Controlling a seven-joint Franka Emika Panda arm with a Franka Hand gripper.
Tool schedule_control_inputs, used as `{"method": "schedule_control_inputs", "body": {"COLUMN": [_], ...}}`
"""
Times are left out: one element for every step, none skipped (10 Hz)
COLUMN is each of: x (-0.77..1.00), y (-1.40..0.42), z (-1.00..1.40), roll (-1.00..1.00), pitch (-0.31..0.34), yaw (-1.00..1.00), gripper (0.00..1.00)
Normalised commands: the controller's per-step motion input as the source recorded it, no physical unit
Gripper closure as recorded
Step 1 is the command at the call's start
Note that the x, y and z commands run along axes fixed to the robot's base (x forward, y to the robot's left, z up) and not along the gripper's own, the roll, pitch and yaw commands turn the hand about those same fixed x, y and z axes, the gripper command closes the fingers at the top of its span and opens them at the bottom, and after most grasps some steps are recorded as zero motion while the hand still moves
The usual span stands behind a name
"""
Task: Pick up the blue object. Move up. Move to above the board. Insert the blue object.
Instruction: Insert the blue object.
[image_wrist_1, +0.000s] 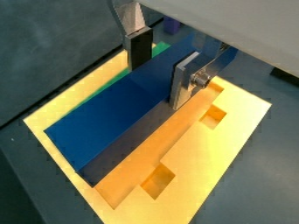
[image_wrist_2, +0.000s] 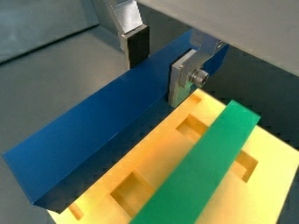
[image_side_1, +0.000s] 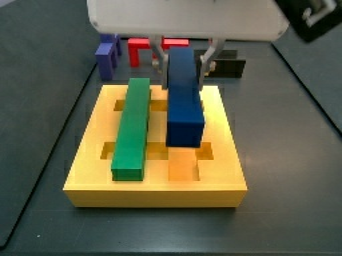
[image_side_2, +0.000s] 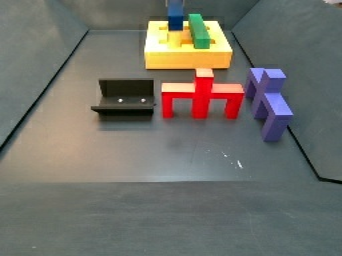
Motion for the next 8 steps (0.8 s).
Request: {"method": "schedule_control_inputs", "body": {"x": [-0.03, 0.13, 0.13, 0.12, 0.14, 0.13, 0.04, -0.14], "y": [0.0, -0.08, -0.08, -0.07, -0.06, -0.05, -0.07, -0.11], "z": [0.0, -0.24, -0.44, -0.43, -0.37, -0.34, -0.33, -0.35], "roll": [-0.01, 0.04, 0.21, 0.22, 0.26, 0.3, 0.3, 0.27], "pitch": [0.0, -0.123, -0.22, -0.286, -0.281, -0.261, -0.283, -0.339], "yaw": [0.12, 0.15, 0.11, 0.08, 0.08, 0.06, 0.09, 0.07], "gripper": [1.0, 1.0, 1.0, 1.0, 1.0, 1.0, 1.0, 1.0]}}
